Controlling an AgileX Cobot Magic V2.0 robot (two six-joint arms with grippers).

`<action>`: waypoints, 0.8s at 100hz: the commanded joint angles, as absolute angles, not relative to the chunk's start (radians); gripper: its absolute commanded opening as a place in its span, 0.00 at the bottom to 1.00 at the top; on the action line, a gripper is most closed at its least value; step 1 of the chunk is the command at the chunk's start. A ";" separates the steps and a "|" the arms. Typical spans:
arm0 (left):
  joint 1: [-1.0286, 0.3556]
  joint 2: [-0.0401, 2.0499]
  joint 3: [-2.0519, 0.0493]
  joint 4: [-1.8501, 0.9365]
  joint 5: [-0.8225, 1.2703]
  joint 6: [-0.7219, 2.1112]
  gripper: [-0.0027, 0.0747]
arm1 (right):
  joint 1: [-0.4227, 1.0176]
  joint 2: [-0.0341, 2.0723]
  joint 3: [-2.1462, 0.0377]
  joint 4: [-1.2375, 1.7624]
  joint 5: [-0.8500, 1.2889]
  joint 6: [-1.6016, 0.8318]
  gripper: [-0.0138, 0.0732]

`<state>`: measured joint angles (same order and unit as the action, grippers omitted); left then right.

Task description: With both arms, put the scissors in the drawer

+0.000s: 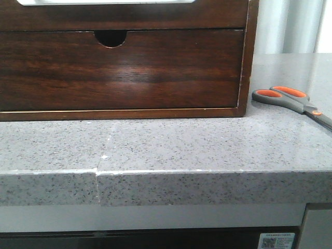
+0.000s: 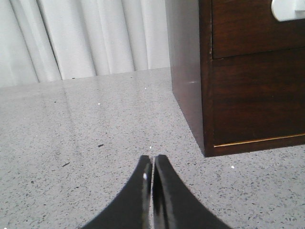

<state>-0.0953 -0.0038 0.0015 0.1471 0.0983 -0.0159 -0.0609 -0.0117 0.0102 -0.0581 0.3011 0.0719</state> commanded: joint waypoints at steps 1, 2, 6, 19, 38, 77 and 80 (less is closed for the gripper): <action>-0.102 -0.033 0.021 0.133 0.018 -0.017 0.01 | -0.064 -0.030 0.040 -0.059 0.220 0.064 0.11; -0.102 -0.033 0.021 0.131 0.018 -0.017 0.01 | -0.064 -0.030 0.040 -0.059 0.220 0.064 0.11; -0.102 -0.033 0.021 0.122 0.018 -0.017 0.01 | -0.064 -0.030 0.040 -0.059 0.220 0.064 0.11; -0.102 -0.033 0.021 0.083 0.018 -0.017 0.01 | -0.064 -0.030 0.040 -0.059 0.216 0.064 0.11; -0.102 -0.033 0.021 0.083 0.000 -0.017 0.01 | -0.064 -0.030 0.040 -0.059 0.214 0.064 0.11; -0.102 -0.033 0.021 0.083 -0.024 -0.017 0.01 | -0.064 -0.030 0.040 -0.054 0.139 0.064 0.11; -0.102 -0.033 0.021 0.083 -0.024 -0.017 0.01 | -0.064 -0.030 0.040 -0.054 0.139 0.064 0.11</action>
